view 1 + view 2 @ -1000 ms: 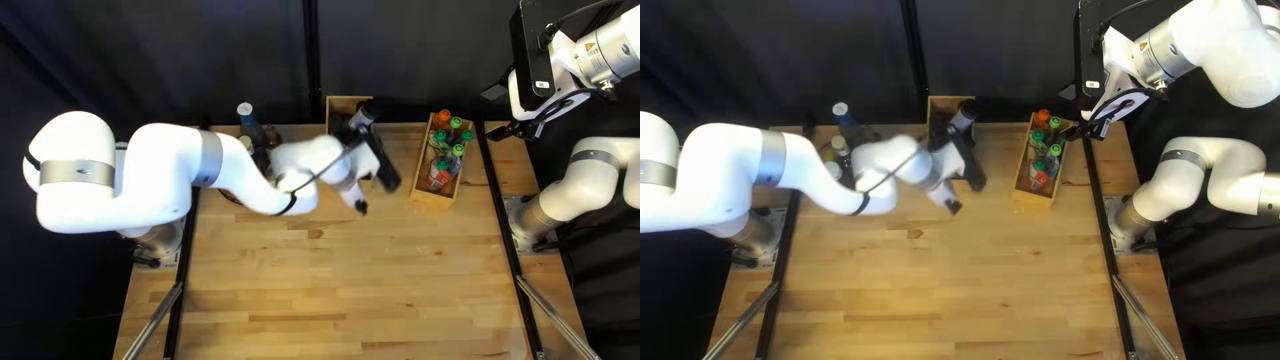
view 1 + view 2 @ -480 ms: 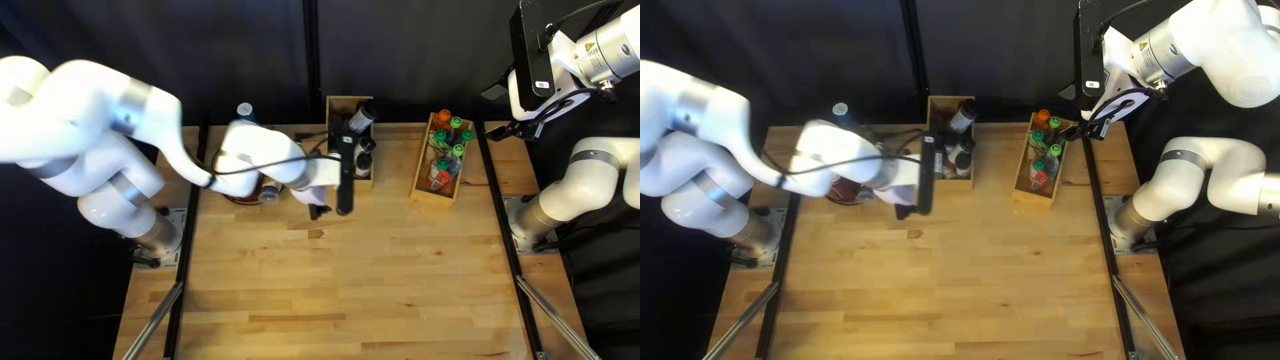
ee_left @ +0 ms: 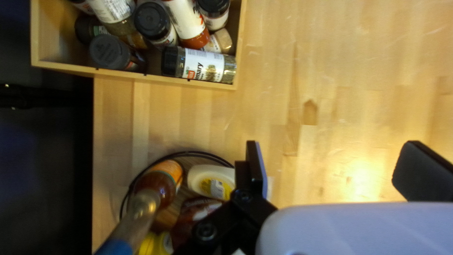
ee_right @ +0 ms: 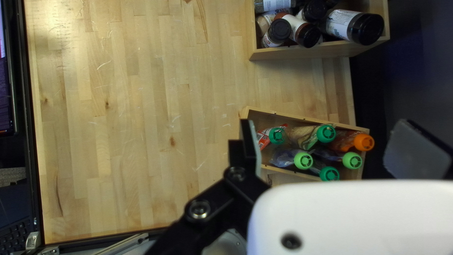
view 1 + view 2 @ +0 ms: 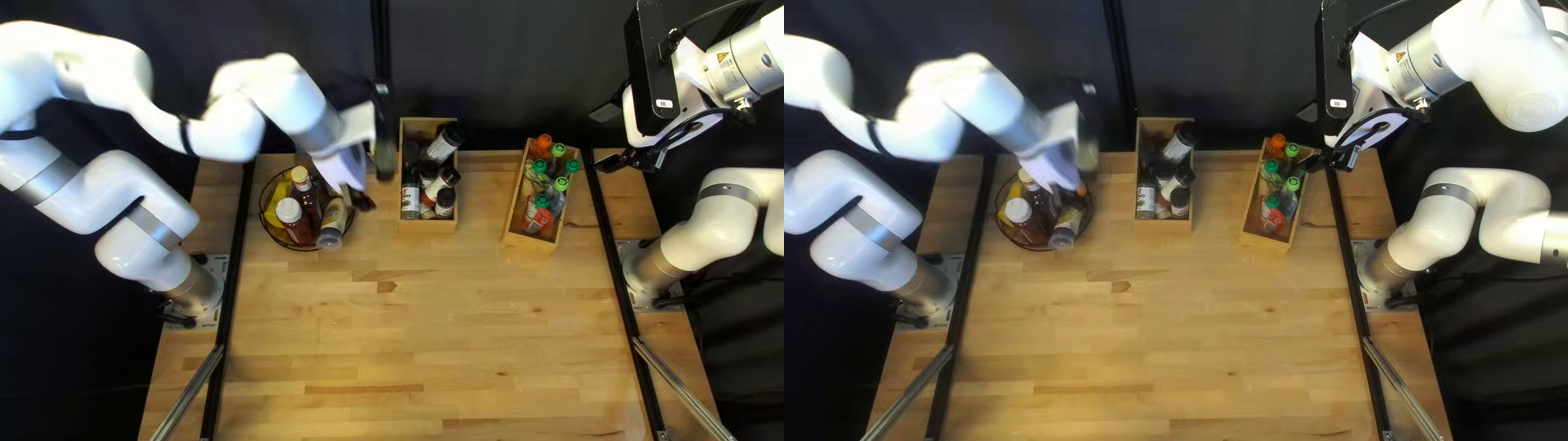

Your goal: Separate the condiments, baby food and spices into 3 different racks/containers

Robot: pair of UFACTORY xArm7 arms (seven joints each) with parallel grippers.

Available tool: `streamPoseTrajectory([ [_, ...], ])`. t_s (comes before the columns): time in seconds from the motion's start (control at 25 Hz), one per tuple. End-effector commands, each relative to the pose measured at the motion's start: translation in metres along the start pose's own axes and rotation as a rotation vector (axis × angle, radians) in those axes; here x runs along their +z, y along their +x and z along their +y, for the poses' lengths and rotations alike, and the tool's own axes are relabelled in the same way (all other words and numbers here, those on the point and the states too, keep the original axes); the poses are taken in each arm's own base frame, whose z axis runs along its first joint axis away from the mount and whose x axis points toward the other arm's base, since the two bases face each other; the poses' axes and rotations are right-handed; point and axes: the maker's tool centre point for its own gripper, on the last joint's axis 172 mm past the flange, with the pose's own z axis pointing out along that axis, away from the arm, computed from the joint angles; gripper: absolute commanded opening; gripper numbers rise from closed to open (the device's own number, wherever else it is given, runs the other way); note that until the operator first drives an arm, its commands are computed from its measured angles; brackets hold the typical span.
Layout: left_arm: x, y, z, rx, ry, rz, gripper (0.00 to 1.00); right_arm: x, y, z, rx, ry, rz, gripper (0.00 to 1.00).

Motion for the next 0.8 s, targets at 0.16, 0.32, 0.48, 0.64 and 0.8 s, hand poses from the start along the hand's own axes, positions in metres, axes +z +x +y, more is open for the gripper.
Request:
streamPoseTrajectory([
  [0.16,-0.07,-0.007,0.029,0.05,0.034,0.078,1.0,0.0,0.0,0.0,0.0,0.0,0.0,1.0],
  [0.32,-0.07,-0.011,0.035,0.065,0.044,0.094,1.0,0.0,0.0,0.0,0.0,0.0,0.0,1.0],
  [0.48,-0.07,-0.011,0.035,0.065,0.044,0.094,1.0,0.0,0.0,0.0,0.0,0.0,0.0,1.0],
  [0.64,-0.07,-0.011,0.035,0.065,0.044,0.094,1.0,0.0,0.0,0.0,0.0,0.0,0.0,1.0],
  [0.8,-0.07,-0.011,0.035,0.065,0.044,0.094,1.0,0.0,0.0,0.0,0.0,0.0,0.0,1.0],
])
